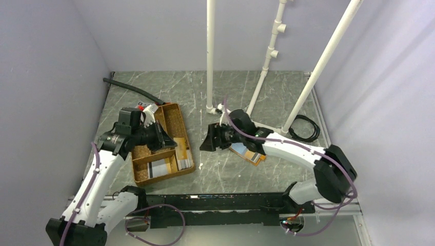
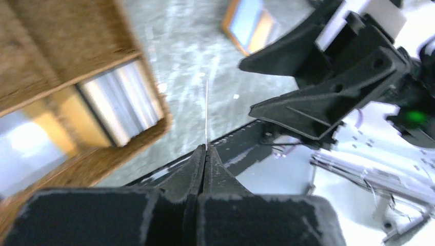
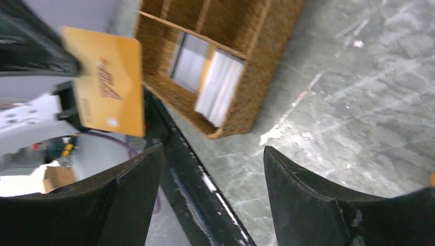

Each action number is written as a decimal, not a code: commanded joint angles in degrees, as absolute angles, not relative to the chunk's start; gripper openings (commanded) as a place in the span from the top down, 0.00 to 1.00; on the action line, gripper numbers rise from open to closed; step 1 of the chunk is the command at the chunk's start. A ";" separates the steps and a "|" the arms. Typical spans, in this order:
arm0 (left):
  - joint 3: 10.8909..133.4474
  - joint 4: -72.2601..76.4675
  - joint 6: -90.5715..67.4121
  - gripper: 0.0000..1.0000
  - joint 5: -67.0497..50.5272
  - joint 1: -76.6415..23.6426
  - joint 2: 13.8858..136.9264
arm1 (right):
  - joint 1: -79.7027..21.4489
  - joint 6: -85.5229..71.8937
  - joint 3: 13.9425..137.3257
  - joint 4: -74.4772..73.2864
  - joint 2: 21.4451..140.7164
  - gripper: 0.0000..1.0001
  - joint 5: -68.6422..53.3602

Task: Put the credit cards into the card holder
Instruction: Pick up the credit card from the storage box.

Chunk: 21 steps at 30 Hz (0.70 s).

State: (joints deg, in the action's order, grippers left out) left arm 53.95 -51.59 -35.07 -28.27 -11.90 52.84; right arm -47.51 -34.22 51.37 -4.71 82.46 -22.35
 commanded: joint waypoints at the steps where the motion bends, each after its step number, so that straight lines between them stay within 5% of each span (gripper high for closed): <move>1: 48.40 -29.76 -35.80 1.00 -45.88 -12.22 49.77 | -46.15 -43.40 45.25 13.99 75.81 0.26 -31.76; 7: 44.10 -15.90 -41.47 1.00 -53.38 -12.22 50.80 | -43.84 -50.80 37.86 25.89 71.56 0.28 -32.90; 13: 40.32 -3.19 -48.45 1.00 -57.05 -13.03 52.87 | -42.63 -57.43 34.42 35.44 71.18 0.47 -35.81; 21: 39.63 2.52 -50.16 1.00 -55.28 -18.47 56.34 | -40.95 -63.37 31.31 43.70 71.06 0.58 -37.97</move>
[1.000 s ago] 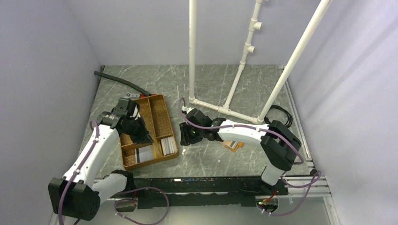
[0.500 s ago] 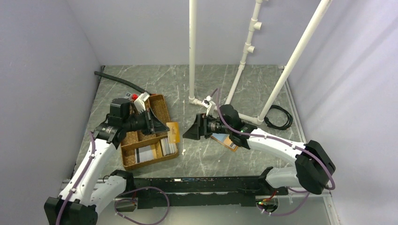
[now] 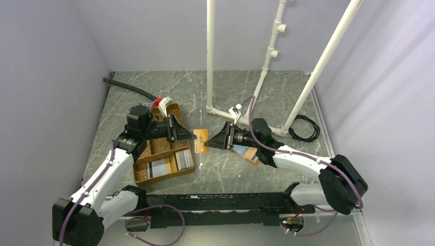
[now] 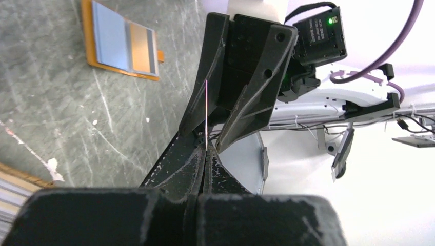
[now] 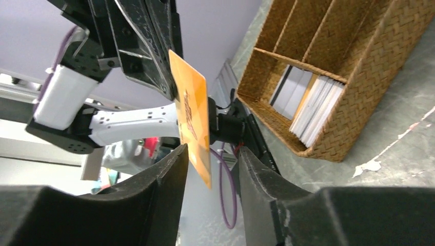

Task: Put the credit cards into the card holder
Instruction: Pick up the credit card from the storage box, then insert the credit card into the card holder.

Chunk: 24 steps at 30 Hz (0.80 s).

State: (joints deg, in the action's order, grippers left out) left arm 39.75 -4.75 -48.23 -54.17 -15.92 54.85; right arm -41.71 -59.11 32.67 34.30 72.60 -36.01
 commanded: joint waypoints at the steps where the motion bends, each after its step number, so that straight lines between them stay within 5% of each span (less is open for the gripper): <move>1: 39.68 3.18 -50.26 1.00 -55.01 -19.22 56.91 | -40.51 -63.90 30.92 43.95 70.78 0.61 -38.03; 3: 39.98 4.01 -50.17 1.00 -53.94 -20.74 58.23 | -38.90 -65.69 29.52 45.64 70.03 0.74 -38.73; 5: 41.23 2.32 -48.75 1.00 -52.10 -22.00 59.92 | -36.81 -66.40 27.81 44.46 68.28 1.00 -38.62; 6: 42.62 -2.05 -47.35 0.97 -50.16 -22.20 61.05 | -35.39 -65.77 26.99 40.35 66.50 1.00 -37.68; 8: 47.07 -13.28 -42.16 0.59 -43.82 -22.28 64.55 | -31.98 -60.65 26.20 23.76 60.23 1.00 -32.25; 10: 52.27 -23.68 -39.10 0.41 -36.61 -22.70 69.40 | -29.24 -53.38 29.38 -6.06 55.63 1.00 -18.52; 11: 53.50 -24.59 -38.78 0.26 -34.98 -23.33 71.20 | -28.43 -50.64 30.34 -14.96 54.58 1.00 -11.74; 12: 54.31 -23.62 -39.18 0.22 -34.31 -24.36 72.60 | -26.95 -48.77 30.95 -20.61 54.50 1.00 -7.87; 15: 55.30 -14.02 -42.29 0.29 -34.11 -29.26 77.69 | -21.20 -45.63 28.87 -24.65 54.73 1.00 -11.61; 21: 63.22 -5.88 -42.62 0.79 -34.06 -36.86 93.21 | -8.84 -41.94 21.74 -14.67 53.18 1.00 -28.63; 24: 67.12 -2.82 -41.27 0.89 -33.45 -39.98 100.79 | -4.87 -40.78 19.76 -9.84 55.98 1.00 -33.58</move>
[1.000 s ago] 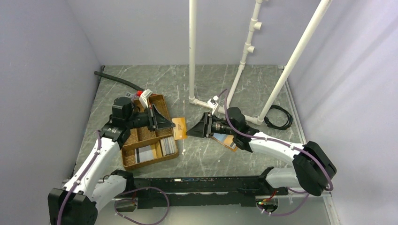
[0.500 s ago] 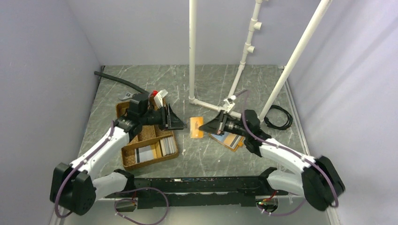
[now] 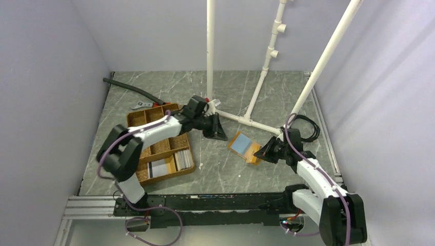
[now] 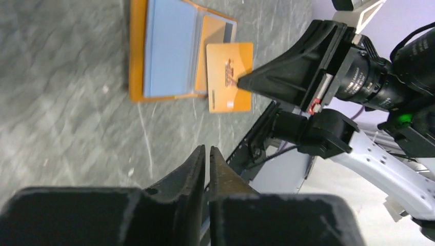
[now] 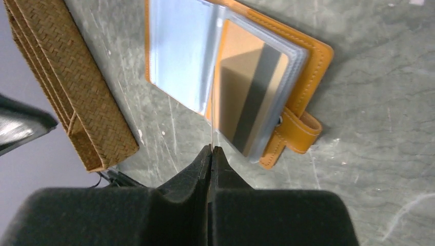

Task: Put the credit cards into the card holder
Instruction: Insert the credit card into the card holder.

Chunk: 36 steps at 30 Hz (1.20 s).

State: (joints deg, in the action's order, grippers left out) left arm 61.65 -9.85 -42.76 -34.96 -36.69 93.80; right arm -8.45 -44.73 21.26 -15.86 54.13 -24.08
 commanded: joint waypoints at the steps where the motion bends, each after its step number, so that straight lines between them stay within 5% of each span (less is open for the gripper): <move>1: 68.77 -2.59 -41.07 0.91 -33.83 -40.75 103.33 | -3.85 -40.89 18.62 -7.46 56.73 1.00 -34.93; 12: 77.93 -3.90 -39.41 0.97 -29.39 -42.40 120.01 | -0.33 -39.64 16.34 2.31 64.62 1.00 -39.84; 36: 72.34 -4.10 -41.71 1.00 -25.94 -42.43 121.33 | 2.55 -39.46 14.95 14.82 71.62 1.00 -45.04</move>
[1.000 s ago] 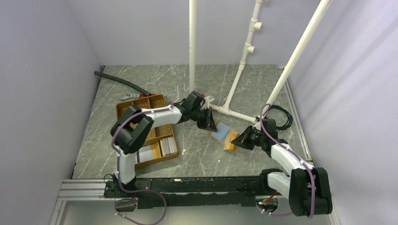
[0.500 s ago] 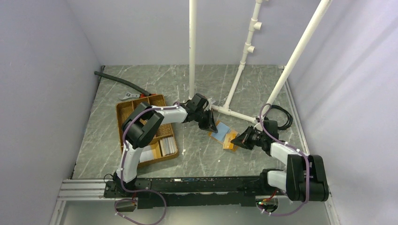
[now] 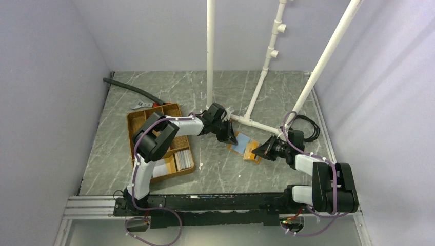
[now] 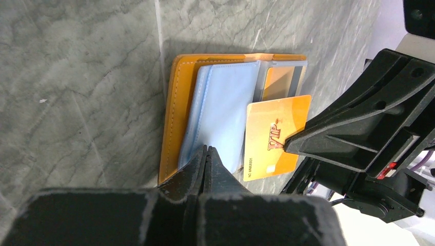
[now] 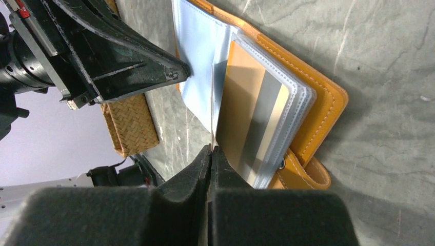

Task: Put the credit cards into the card holder
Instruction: Insert the credit card into the card holder.

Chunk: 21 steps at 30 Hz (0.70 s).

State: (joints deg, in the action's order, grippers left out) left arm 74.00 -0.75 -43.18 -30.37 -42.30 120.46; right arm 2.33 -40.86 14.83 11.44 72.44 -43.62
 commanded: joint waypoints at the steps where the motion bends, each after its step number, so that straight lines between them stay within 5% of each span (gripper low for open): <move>1: 72.60 -4.73 -41.48 1.00 -25.85 -42.43 121.42 | 2.55 -39.08 14.78 14.00 70.99 1.00 -44.84; 21: 73.33 -6.24 -40.09 1.00 -27.81 -42.39 121.33 | 2.01 -41.02 16.60 27.77 80.40 1.00 -39.96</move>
State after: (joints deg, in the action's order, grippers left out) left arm 74.00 -0.78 -42.87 -30.59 -42.28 120.46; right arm 2.15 -40.99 14.52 22.04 78.91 -43.48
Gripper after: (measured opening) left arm 0.008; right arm 0.008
